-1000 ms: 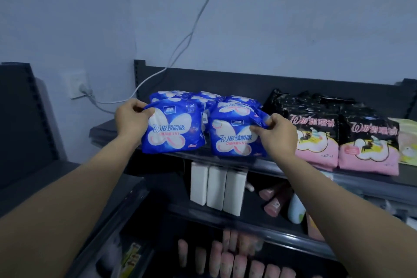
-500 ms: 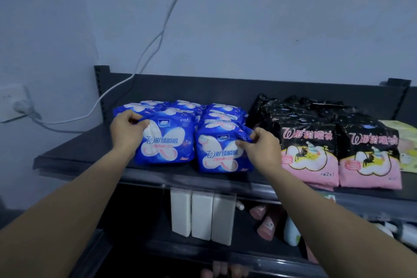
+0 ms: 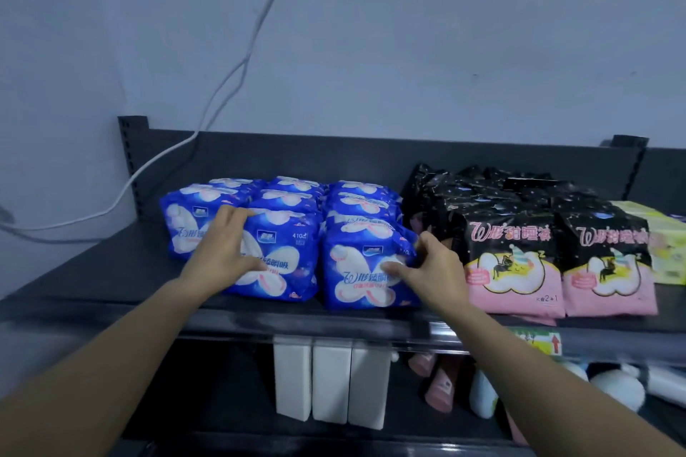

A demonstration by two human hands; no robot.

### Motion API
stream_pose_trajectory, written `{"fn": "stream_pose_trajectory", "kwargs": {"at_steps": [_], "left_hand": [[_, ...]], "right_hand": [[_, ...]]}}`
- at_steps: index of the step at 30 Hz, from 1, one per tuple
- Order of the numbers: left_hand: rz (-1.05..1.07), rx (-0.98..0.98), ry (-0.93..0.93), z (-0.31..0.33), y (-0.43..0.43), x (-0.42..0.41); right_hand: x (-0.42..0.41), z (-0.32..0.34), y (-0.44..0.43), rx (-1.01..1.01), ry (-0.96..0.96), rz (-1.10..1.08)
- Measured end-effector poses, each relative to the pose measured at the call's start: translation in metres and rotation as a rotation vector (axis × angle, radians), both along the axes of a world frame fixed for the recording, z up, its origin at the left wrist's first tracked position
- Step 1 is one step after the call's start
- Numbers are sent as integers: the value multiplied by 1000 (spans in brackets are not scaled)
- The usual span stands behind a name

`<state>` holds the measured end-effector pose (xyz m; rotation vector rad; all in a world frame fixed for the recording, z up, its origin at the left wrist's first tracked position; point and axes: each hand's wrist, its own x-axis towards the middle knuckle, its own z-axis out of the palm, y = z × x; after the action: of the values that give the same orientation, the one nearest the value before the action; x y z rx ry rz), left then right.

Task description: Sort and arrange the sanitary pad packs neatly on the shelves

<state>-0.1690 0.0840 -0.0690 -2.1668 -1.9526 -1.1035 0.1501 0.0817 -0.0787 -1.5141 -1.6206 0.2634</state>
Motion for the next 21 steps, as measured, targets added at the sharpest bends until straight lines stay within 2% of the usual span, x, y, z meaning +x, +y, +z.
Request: {"fn": "stream_pose_trajectory", "kwargs": {"at_steps": [6, 14, 17, 21], "left_hand": [[27, 48, 81, -8, 1, 1], [93, 77, 167, -17, -5, 5], [136, 97, 248, -20, -5, 7], [195, 120, 348, -24, -11, 14]], "right_hand": [[-9, -5, -1, 4, -128, -12], [-21, -20, -3, -28, -116, -58], [-19, -23, -6, -68, -147, -89], [-17, -24, -22, -30, -87, -82]]}}
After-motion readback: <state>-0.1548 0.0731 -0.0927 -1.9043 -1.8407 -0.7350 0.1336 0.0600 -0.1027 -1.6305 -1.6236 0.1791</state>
